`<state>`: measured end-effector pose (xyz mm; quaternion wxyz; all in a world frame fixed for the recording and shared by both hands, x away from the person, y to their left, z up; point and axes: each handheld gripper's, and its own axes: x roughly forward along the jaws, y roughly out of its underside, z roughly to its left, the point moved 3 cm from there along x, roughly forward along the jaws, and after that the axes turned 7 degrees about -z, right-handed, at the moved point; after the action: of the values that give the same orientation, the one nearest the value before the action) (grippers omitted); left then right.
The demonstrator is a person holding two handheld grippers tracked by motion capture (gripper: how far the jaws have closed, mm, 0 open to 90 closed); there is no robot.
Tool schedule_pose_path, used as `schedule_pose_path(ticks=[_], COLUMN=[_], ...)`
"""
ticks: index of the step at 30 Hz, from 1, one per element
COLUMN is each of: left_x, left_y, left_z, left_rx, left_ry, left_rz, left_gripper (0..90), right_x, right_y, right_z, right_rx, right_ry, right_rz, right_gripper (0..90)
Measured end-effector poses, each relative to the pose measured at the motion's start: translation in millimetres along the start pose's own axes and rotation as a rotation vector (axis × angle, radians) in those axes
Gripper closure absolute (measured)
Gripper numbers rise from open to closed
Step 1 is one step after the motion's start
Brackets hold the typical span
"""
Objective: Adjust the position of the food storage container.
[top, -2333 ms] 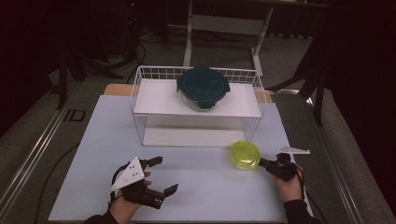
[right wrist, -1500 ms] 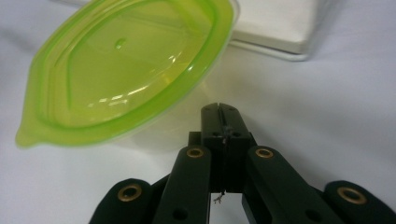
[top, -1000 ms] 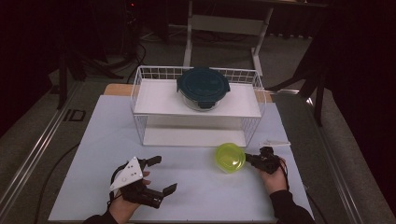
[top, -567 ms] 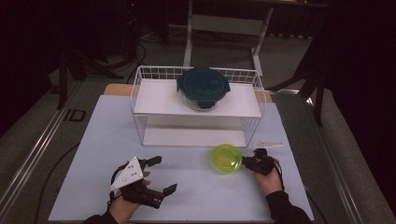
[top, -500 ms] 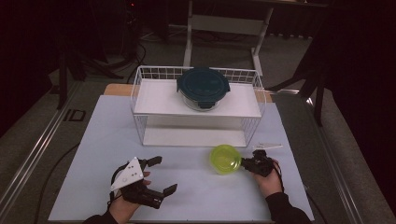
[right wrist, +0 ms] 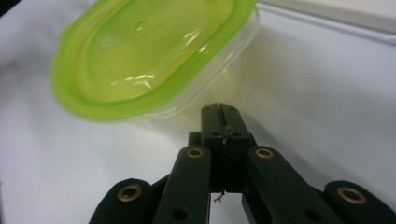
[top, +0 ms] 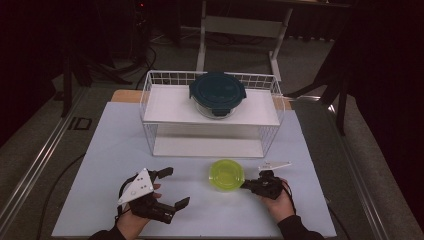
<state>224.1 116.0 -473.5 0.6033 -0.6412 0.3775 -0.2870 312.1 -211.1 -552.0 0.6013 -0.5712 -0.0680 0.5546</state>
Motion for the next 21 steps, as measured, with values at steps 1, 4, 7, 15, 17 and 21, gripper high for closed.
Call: schedule_pose_path(ticks=[1,4,7,15,17,21], left_x=[0.0,0.2,0.6,1.1,1.0,0.8], left_y=[0.1,-0.1,0.4,0.8,0.8,0.7], left_z=[0.0,-0.6,-0.9,-1.0,-0.9,-0.5], left_rx=[0.003,0.004,0.003,0.006,0.004,0.002], left_ry=[-0.001,0.001,0.002,0.003,0.002,0.001], left_rz=[0.000,0.002,0.004,0.009,0.008,0.005], left_gripper=[1.2,1.2,1.3,1.3,1.2,1.3], right_x=[0.8,3.3,3.2,14.3,18.2,27.4], right_y=[0.1,-0.9,-5.0,-9.9,-11.6,-15.5], right_z=[2.0,3.6,0.1,0.6,3.0,8.5], right_rx=[-0.010,-0.019,-0.004,0.002,-0.007,-0.017], right_ry=[-0.003,0.000,0.015,0.013,0.010,-0.002], right_rz=[0.007,0.010,-0.003,0.005,0.012,0.015], right_gripper=[90.0,90.0,90.0,90.0,90.0,90.0])
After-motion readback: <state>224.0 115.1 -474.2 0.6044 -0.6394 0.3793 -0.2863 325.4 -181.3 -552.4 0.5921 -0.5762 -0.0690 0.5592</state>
